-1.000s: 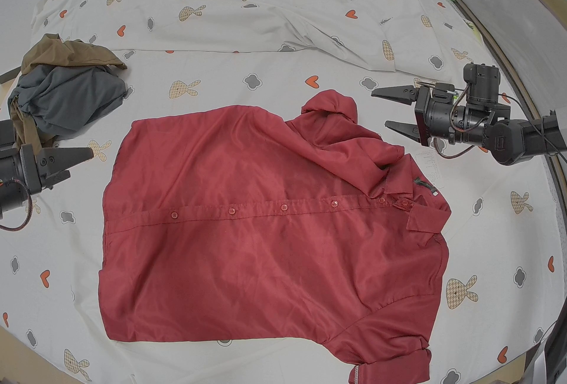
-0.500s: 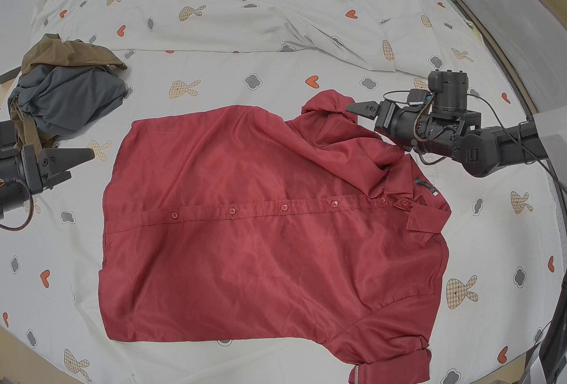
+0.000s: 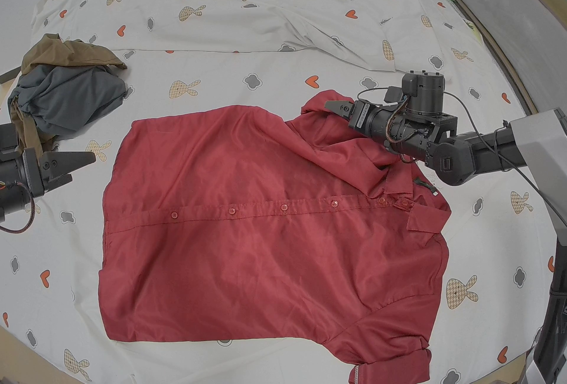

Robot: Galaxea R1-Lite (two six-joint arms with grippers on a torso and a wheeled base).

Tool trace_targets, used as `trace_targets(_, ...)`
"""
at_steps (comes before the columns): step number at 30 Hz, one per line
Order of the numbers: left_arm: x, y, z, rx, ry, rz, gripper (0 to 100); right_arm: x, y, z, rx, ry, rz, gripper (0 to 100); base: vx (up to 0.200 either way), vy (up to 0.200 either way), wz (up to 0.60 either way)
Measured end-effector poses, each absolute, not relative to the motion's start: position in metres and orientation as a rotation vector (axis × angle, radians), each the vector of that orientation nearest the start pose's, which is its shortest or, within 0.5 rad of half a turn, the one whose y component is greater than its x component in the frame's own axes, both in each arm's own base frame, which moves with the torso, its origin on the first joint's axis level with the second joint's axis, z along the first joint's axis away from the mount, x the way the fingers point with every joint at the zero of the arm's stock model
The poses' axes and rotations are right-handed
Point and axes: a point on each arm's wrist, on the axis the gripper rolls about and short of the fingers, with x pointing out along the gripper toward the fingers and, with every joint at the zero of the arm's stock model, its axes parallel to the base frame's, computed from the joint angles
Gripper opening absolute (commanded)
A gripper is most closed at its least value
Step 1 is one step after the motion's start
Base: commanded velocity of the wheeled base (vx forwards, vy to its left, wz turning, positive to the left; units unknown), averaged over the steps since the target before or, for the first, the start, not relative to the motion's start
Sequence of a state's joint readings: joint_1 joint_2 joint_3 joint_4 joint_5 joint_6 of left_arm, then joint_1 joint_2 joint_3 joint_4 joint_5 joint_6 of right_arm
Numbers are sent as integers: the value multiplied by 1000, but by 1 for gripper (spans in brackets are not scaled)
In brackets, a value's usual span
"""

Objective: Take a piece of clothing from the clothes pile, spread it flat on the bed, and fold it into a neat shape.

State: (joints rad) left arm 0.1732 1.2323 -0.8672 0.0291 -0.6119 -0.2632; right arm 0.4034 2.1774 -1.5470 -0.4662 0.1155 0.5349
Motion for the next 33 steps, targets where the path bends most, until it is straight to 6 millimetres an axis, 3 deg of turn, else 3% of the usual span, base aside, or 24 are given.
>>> trace_targets(1, 181, 19, 253, -408, 424, -383, 100, 422, 182, 187, 498, 298, 458, 0, 0, 0, 0)
trace_targets(16, 182, 18, 252, -410, 430, -386, 100, 436, 180, 176, 509, 286, 400, 0, 0, 0, 0)
trace_targets(26, 182, 17, 252, -409, 431, -389, 100, 421, 162, 218, 428, 174, 397, 0, 0, 0, 0)
trace_targets(33, 182, 17, 252, -409, 431, -389, 100, 414, 156, 226, 224, 106, 297, 0, 0, 0, 0)
